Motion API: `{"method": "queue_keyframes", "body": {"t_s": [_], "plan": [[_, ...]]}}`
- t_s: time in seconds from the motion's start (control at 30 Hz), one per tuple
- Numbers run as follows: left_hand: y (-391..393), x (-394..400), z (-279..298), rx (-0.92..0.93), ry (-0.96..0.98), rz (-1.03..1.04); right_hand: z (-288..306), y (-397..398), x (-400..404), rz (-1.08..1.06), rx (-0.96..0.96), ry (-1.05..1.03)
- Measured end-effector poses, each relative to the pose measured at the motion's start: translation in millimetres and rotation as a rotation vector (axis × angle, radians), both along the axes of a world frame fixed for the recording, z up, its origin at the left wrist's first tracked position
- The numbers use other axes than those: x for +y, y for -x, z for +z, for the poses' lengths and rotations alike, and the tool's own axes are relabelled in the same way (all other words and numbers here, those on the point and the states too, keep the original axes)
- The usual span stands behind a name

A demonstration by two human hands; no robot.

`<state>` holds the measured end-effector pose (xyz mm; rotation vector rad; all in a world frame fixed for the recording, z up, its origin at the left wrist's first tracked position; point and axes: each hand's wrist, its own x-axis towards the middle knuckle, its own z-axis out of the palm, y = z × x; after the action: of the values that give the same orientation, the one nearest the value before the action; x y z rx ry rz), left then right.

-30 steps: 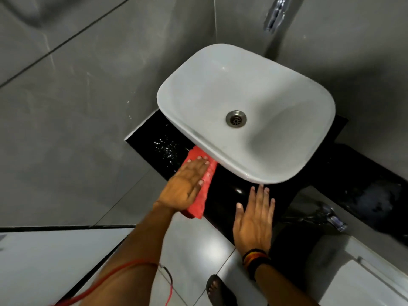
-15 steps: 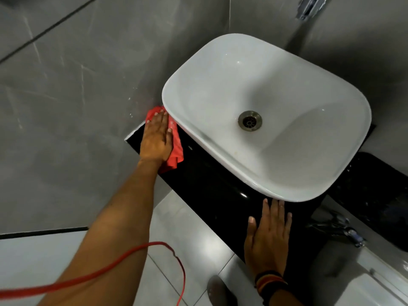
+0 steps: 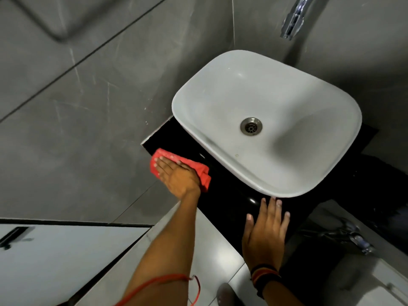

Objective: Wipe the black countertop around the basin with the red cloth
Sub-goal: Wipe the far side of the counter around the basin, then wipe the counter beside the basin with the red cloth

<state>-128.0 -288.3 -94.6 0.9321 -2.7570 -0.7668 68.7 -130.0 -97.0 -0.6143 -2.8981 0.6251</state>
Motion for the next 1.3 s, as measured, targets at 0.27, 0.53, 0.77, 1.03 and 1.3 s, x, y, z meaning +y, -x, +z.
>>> {"method": "queue_keyframes", "body": {"t_s": [0.27, 0.53, 0.77, 1.03, 1.3], "plan": [[-159.2, 65.9, -1.0, -0.024, 0.037, -0.405, 18.6, -14.2, 10.0, 0.032, 0.173, 0.324], [-261.4, 91.3, 6.1, 0.034, -0.032, -0.748, 32.7, -70.3, 50.7, 0.113, 0.247, 0.376], [-268.2, 28.2, 11.9, 0.076, -0.139, -0.831, 31.2, -62.3, 13.6, 0.613, 0.007, 0.234], [-251.7, -34.5, 16.7, 0.112, 0.097, -0.828, 15.6, -57.6, -2.9, 0.731, -0.163, -0.175], [-211.3, 17.5, 30.2, 0.143, 0.08, -1.042, 9.6, -74.0, 84.7, 1.096, -0.067, -0.234]]}}
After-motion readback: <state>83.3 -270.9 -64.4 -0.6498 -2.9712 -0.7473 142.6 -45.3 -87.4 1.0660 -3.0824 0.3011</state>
